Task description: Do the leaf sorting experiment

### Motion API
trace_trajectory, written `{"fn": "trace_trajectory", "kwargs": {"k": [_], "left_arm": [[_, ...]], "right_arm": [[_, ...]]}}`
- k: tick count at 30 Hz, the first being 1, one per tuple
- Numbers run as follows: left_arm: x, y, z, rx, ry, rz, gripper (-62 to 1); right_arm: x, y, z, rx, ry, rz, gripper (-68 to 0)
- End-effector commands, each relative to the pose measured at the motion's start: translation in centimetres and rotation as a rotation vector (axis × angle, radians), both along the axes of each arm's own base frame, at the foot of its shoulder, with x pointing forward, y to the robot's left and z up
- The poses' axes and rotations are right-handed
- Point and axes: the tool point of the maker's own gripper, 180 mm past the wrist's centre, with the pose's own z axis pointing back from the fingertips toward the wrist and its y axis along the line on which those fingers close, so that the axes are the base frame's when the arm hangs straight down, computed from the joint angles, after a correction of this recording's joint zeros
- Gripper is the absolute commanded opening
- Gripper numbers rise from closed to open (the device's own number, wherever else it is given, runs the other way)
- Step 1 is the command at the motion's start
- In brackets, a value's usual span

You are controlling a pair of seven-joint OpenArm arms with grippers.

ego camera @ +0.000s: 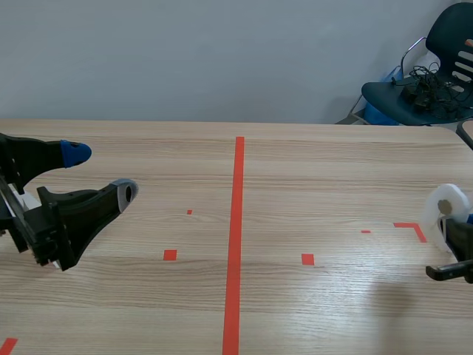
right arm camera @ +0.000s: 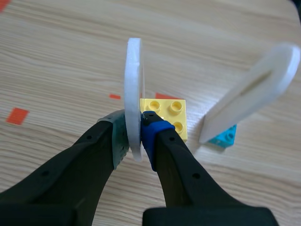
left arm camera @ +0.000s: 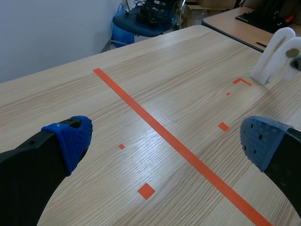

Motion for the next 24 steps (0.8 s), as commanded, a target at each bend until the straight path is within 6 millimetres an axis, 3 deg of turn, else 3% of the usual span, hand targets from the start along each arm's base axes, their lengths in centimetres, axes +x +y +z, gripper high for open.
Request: {"fn": "trace_trajectory", "kwargs": {"k": [1,7,11,13,15,19,21,24], "left_arm": [[0.3,0.3,0.7,-0.024,-0.020,0.013,1.4],[0.3,0.3,0.7,-0.023,-0.020,0.013,1.4],[0.3,0.3,0.7,-0.024,-0.020,0.013,1.4],[0.3,0.3,0.7,-0.024,-0.020,0.013,1.4],[0.3,0.3,0.7,-0.024,-0.020,0.013,1.4],[0.3,0.3,0.7,-0.024,-0.020,0.013,1.4],[0.3,0.3,0.7,-0.023,-0.020,0.013,1.4],[0.3,0.3,0.7,-0.022,-0.019,0.012,1.4]], "right_arm": [[1.0,-1.0,0.0,0.007,-0.018,-0.026,-62.9],[1.3,-4.0,-3.1,0.059,0.021,-0.131,-62.9],[1.1,-4.6,-3.6,0.062,0.028,-0.153,-62.0],[1.1,-4.6,-3.7,0.056,0.031,-0.152,-57.7],[1.1,-4.6,-3.7,0.052,0.032,-0.149,-49.0],[1.5,-4.4,-2.5,0.053,0.000,-0.123,-29.3],[1.8,-4.6,-0.7,0.062,-0.048,-0.123,-24.5],[2.0,-4.6,3.0,0.066,-0.119,-0.101,-23.3]]}}
